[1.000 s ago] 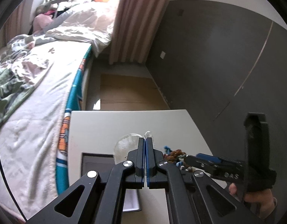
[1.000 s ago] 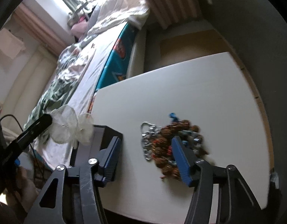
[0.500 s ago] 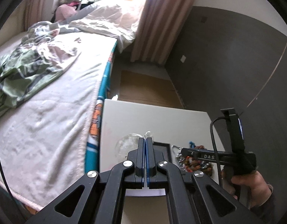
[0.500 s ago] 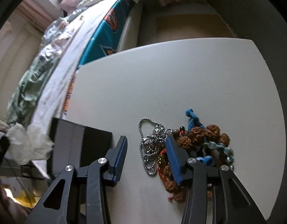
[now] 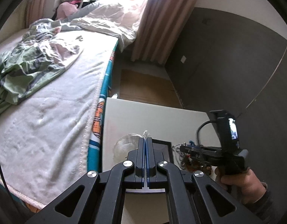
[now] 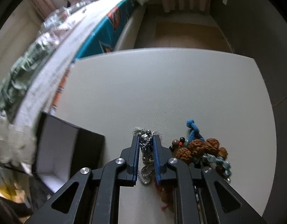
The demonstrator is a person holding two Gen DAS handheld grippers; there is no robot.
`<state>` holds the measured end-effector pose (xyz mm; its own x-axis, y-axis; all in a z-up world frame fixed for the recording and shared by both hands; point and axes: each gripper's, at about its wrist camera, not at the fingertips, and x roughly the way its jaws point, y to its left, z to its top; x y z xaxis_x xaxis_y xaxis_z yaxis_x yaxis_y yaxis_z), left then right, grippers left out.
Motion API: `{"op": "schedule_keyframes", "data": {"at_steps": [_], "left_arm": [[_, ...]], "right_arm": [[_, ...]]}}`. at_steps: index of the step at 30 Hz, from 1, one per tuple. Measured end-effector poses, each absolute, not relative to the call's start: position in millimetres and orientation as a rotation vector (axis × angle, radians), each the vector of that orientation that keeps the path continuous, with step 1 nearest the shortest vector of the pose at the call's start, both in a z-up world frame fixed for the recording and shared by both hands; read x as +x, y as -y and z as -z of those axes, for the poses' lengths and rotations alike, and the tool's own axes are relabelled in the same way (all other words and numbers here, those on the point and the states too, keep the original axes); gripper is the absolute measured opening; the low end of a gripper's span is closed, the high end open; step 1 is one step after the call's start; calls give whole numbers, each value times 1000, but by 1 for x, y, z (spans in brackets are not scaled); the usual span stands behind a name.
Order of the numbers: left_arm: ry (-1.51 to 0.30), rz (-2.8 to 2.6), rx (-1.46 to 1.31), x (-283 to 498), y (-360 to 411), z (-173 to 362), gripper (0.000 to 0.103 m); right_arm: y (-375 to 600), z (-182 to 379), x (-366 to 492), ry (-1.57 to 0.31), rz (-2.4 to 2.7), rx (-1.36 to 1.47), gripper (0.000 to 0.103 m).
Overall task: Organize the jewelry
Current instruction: 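Move the white bag away with the left tool while the right tool grasps the silver chain, then carry the silver chain into the black box and open the right tool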
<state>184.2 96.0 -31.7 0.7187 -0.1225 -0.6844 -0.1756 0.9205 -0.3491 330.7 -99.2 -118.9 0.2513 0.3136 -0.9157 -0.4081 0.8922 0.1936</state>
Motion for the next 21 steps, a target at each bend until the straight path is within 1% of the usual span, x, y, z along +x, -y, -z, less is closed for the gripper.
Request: {"op": "schedule_keyframes", "data": {"at_steps": [9,10,12,13,14,15,16,17,21], "left_arm": [[-802,24,-413,210,-76,30,0],[-810,33,-416,212,-75,30,1],[-839,43,-410,217,-72,29,9],[-843,44,-408,218,-72,29,22],[-842,43,-410,218,-72,28,44],[-830,39,-419,215,-74,26,56],[-815,30,-428,213,-75,24,76],[-796,11,-435,209,-78,22,85],[-788,-17,-448,202,-90,17,86]], "right_arm": [[110,35,307,-1040,-566,-27,15],[108,26,303,-1021,-574,-24,15],[104,4,298,-977,-595,-22,15],[102,-4,295,-958,-601,-22,15],[99,-13,293,-942,-609,-21,15],[94,-20,292,-928,-615,-22,15],[93,-27,289,-912,-624,-22,15],[91,-35,286,-897,-635,-19,15],[81,-56,280,-863,-660,-13,15]]}}
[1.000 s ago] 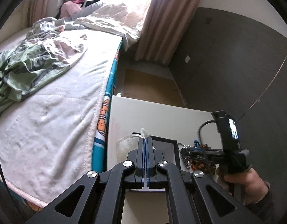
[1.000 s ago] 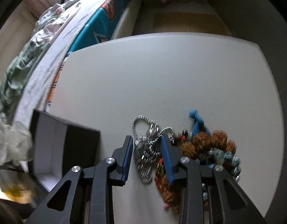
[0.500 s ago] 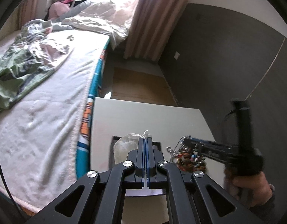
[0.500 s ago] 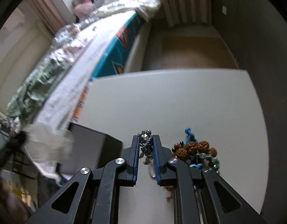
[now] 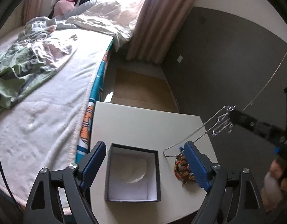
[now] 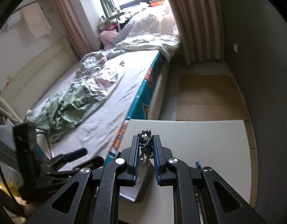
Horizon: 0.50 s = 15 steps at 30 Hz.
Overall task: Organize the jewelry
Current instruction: 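Carry the silver chain into the black box and open the right tool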
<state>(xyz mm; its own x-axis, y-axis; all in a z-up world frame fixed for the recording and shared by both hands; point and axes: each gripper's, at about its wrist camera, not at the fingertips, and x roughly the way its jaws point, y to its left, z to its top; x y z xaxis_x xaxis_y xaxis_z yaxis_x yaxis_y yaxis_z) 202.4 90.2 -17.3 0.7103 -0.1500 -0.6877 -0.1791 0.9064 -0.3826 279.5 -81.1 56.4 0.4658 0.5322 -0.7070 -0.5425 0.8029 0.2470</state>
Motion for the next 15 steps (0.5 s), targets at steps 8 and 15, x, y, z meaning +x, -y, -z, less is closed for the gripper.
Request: {"op": "schedule_keyframes", "data": {"at_steps": [8,15], "left_arm": [[-763,-59,-457,190,-108,7,86],[-735,-77,-471,178,-119,-2,86]], "right_arm": [[61,-99,263,-776,-717,-11,15],[43,-119,245,-736,-774,-27,15]]}}
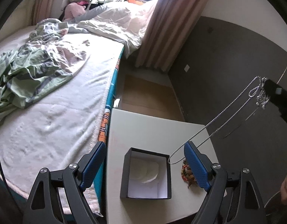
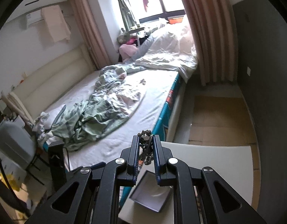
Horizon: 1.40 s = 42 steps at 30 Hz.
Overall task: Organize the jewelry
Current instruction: 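Carry the silver chain into the black box and open the right tool, then grasp the brown bead bracelet in the pile with the left tool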
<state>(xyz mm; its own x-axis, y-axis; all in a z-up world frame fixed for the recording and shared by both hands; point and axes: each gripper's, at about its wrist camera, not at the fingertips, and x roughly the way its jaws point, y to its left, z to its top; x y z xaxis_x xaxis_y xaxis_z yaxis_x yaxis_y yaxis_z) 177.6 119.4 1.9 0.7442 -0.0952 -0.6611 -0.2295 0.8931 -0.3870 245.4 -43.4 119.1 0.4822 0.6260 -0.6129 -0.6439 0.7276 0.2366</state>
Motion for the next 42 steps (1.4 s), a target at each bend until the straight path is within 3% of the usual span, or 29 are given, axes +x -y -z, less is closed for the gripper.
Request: {"op": "schedule_keyframes", "data": {"at_steps": [6,19,20,23,24,28,36,42], "left_arm": [[-719,-86,-484,170,-128,-6,86],[-734,-121,-511,160,-146,10,86],[-735,-121,-513,159,-146,11,86],[-743,-124,-518,158,-146,15,86],[-747,-123,-517,158,-145,16,86],[-769,-105,-496,162,-135,20,86],[-811,-25,-454,182,-95,27,86],[-843,45,-402,202,-57,28,86]], "right_arm": [[32,-107,245,-748,-785,-53,15],[23,-15,266,-949,-743,-46,16],[24,-4,270,-980,-727,-46,19],[29,13,273,-1011,-693,-41,50],[37,17,273,-1012,-681,-21,54],[68,24,273,-1024,-645,54,56],[151,33,275,-1018,-514,165,82],[196,39,281,-1016,-457,245,83]]}}
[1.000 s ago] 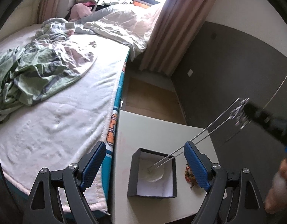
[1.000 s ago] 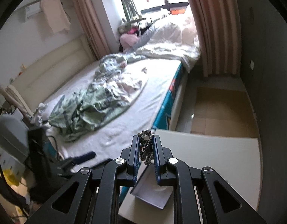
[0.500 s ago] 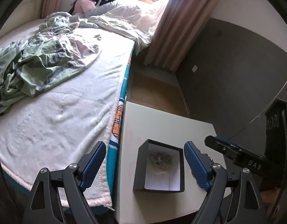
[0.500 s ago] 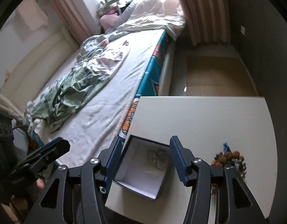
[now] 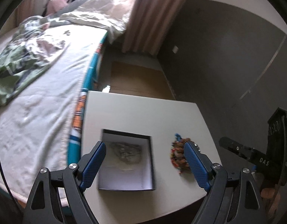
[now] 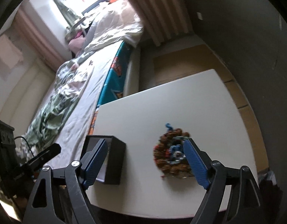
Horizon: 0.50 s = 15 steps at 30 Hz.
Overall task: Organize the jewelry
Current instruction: 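Grasp the brown bead bracelet in the pile with the left tool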
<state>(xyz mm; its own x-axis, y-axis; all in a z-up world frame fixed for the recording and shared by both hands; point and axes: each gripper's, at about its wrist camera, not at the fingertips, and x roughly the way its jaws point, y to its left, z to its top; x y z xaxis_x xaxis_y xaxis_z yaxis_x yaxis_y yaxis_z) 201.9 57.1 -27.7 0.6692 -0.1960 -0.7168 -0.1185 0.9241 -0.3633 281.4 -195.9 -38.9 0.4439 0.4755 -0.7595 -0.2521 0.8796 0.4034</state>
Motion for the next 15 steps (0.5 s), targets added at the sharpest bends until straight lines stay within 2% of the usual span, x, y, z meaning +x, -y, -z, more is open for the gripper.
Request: {"op": "schedule_keyframes", "data": {"at_steps": [9,15], "left_arm": [[-928,139,-296,230,1,40,86],[-995,208,-244,249,37,56,63]], "right_arm": [[245,72,276,-1003,-412,410,83],[272,71,270,-985,-404,481,83]]}}
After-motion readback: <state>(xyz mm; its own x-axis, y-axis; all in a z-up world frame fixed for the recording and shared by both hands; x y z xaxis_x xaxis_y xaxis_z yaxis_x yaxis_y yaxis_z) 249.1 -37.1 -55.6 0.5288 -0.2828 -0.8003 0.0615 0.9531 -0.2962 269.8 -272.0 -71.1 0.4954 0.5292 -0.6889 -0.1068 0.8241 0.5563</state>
